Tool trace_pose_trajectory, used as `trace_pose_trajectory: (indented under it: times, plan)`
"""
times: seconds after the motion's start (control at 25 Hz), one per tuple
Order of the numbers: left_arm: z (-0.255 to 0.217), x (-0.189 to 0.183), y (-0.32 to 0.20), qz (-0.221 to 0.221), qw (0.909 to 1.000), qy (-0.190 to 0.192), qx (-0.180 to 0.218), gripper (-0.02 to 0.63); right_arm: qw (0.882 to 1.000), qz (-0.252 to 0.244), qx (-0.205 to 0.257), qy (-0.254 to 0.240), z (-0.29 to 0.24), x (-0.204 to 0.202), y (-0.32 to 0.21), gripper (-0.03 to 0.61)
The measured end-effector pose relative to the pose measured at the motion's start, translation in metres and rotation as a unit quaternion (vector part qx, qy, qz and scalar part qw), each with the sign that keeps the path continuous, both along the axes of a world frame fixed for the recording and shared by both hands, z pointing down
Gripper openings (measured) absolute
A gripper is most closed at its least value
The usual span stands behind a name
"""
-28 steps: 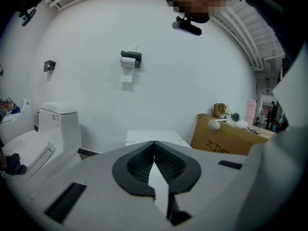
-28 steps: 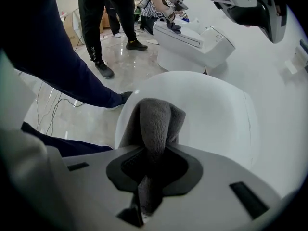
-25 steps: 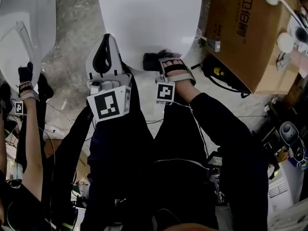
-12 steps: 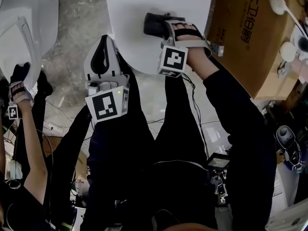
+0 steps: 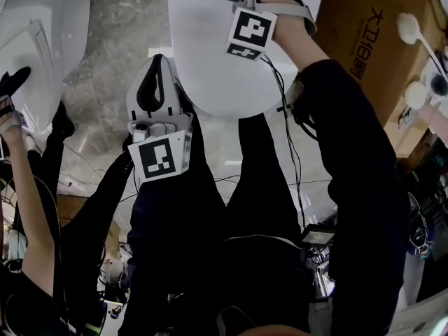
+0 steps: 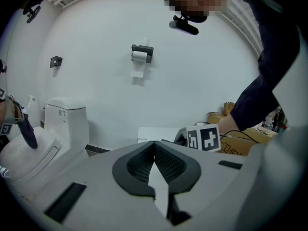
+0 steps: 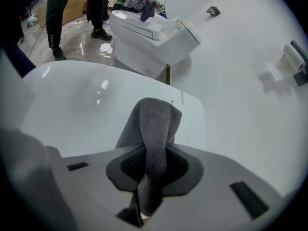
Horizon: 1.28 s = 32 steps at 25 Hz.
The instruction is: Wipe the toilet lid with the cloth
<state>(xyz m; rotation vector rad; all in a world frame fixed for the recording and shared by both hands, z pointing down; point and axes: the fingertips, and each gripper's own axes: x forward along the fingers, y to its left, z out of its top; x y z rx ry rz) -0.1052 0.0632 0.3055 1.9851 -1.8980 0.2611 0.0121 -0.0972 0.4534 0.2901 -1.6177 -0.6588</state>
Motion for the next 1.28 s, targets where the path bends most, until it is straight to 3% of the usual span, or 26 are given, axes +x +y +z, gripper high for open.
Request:
trace_pose_trajectory:
  times: [0.2, 0.36, 0.6, 0.84, 1.28]
  plan:
    - [0.009, -0.004, -0.002, 0.001, 0.9999, 0.001, -0.015, 0.015, 1.000, -0.008, 0.023, 0.007, 0.005, -0.015, -0.040, 0.071]
    - [0.010, -0.012, -0.006, -0.008, 0.9998, 0.002, -0.017, 0.014, 0.998, -0.035, 0.027, 0.041, 0.024, -0.022, -0.047, 0.071]
    - [0.013, -0.027, -0.012, -0.016, 0.9998, -0.004, -0.009, 0.014, 0.999, 0.003, 0.032, 0.035, 0.030, -0.022, -0.042, 0.069]
    - [0.006, -0.024, -0.019, -0.015, 0.9999, 0.001, -0.005, 0.014, 1.000, 0.010, 0.008, 0.023, 0.031, -0.013, -0.006, 0.069]
    - [-0.002, -0.019, -0.004, -0.016, 0.9999, -0.002, 0.005, 0.014, 0.999, 0.009, -0.041, 0.016, 0.039, 0.006, 0.108, 0.069]
